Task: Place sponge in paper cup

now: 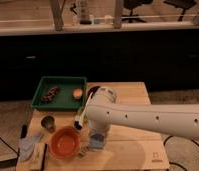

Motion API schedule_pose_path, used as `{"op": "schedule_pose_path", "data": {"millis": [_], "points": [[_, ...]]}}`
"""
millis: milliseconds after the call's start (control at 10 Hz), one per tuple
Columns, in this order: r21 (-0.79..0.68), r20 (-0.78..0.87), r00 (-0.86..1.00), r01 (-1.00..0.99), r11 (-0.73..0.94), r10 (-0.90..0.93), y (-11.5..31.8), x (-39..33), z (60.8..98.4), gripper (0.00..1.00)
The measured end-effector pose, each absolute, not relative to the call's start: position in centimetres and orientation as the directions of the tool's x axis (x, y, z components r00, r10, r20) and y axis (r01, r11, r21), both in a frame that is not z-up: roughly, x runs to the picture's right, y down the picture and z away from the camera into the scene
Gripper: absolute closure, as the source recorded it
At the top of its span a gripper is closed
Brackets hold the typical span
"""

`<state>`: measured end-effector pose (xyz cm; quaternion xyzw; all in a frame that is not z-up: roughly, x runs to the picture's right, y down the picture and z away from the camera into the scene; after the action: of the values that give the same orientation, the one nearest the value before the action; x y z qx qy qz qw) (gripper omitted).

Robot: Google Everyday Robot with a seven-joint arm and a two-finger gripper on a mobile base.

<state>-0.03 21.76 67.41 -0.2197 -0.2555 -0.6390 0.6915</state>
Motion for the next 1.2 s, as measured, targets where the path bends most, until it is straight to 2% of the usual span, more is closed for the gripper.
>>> {"op": "schedule_pose_path", "data": {"millis": [1200], "points": [[0.022, 0.648, 0.049, 0.996, 0.083, -0.76, 21.62, -0.06, 67.77, 0.2]]}}
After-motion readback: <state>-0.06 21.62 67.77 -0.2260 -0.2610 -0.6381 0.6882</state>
